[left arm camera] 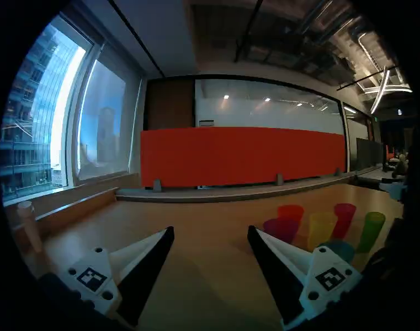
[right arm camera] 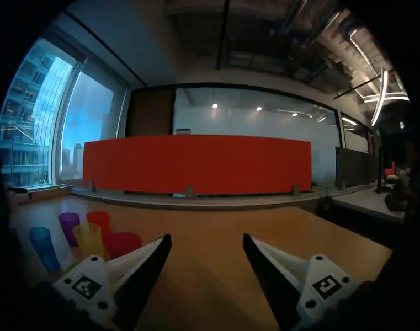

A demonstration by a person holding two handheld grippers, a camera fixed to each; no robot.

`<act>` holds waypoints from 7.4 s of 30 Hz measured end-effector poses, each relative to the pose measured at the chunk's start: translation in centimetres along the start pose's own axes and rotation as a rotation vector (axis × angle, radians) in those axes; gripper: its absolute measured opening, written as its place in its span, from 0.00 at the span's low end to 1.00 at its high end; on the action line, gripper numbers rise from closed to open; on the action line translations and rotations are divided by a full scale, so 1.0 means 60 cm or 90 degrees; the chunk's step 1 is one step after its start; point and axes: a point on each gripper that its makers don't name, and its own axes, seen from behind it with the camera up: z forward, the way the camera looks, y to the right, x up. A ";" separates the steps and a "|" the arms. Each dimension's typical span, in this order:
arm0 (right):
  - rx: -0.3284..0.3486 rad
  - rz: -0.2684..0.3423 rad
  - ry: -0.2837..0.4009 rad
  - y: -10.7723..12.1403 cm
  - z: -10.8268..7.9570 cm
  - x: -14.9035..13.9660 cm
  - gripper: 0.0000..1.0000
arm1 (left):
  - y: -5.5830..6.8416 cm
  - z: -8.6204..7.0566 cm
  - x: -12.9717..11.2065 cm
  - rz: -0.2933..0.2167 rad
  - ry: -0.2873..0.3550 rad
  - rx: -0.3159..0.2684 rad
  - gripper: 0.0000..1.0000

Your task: Pour water

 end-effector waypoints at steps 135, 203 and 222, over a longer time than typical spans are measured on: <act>0.586 -0.187 -0.277 -0.196 -0.133 0.021 1.00 | 0.230 -0.093 0.020 0.083 -0.199 -0.586 0.99; 0.625 -0.225 -0.357 -0.245 -0.117 -0.146 1.00 | 0.323 -0.052 -0.157 0.179 -0.355 -0.658 0.97; 0.623 -0.219 -0.355 -0.253 -0.110 -0.153 1.00 | 0.326 -0.054 -0.159 0.174 -0.357 -0.665 0.84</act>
